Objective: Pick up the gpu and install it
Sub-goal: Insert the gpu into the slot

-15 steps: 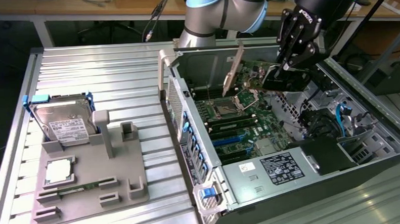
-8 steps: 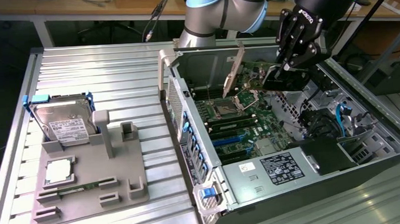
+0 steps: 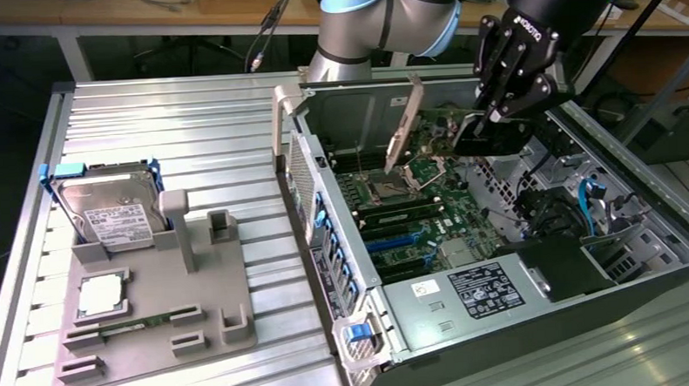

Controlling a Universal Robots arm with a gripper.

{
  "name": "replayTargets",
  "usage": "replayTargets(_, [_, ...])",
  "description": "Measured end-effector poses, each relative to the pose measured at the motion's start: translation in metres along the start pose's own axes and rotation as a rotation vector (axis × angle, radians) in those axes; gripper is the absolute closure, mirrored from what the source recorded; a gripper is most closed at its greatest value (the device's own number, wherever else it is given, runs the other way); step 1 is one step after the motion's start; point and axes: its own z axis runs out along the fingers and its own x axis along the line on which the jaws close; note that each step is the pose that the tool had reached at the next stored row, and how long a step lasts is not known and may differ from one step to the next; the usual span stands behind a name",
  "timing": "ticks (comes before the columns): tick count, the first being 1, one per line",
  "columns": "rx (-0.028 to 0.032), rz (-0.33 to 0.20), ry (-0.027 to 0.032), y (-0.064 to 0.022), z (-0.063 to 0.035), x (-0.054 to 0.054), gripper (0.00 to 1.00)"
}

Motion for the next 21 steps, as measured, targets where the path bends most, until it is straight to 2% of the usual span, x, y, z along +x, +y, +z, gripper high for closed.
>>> replayTargets(21, [-0.003,-0.172,0.0084,0.0,0.0,0.0,0.73])
